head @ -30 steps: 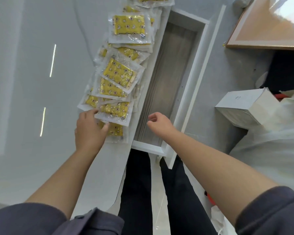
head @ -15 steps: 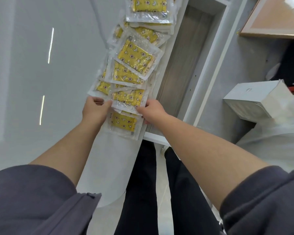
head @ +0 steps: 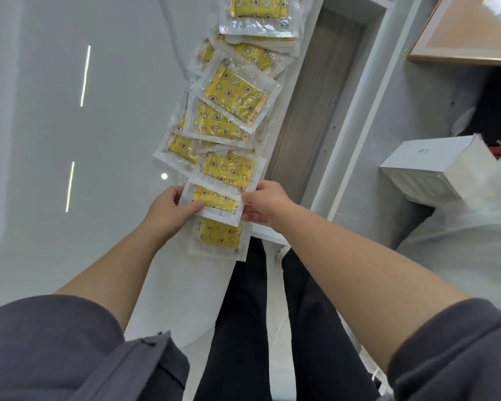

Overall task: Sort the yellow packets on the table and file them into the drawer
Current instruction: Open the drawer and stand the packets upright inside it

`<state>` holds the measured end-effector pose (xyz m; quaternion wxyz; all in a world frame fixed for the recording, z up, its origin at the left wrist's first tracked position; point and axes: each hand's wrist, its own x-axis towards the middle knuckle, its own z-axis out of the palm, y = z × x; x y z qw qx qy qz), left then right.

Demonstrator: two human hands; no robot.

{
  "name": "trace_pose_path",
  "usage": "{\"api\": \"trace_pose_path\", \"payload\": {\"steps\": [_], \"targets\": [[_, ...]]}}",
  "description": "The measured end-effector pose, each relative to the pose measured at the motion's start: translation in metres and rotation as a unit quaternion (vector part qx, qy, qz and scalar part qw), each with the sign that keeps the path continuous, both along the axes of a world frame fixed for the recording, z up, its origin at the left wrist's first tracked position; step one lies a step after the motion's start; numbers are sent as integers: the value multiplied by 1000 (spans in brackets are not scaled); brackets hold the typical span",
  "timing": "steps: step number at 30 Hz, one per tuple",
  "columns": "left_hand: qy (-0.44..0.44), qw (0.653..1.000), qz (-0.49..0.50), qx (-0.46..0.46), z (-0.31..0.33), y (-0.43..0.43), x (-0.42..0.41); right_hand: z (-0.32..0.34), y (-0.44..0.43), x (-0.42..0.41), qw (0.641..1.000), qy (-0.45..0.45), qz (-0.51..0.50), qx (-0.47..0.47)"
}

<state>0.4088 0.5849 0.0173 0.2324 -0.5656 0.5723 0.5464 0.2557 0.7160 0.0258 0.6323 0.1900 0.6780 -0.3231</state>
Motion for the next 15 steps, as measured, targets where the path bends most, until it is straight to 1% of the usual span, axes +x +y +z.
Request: {"api": "trace_pose_path", "payload": {"steps": [3,5,7,8,10,12,15], "targets": [[16,998,52,-12,-3,2,-2,-5,2,1,999,20,49,-4],[32,991,130,12,-3,3,-5,-5,5,0,996,22,85,-22],[51,977,200,48,-1,3,-8,-3,10,0,991,0,119,-54],[52,975,211,52,0,4,-8,-1,13,0,988,-16,141,-68],[45,977,206,41,2,6,-7,0,20,-1,977,-39,193,-80],[47,983,174,35,6,8,-5,1,28,-6,971,-38,223,-75],[56,994,75,50,17,11,-6,2,38,-23,972,-7,222,-72]]}}
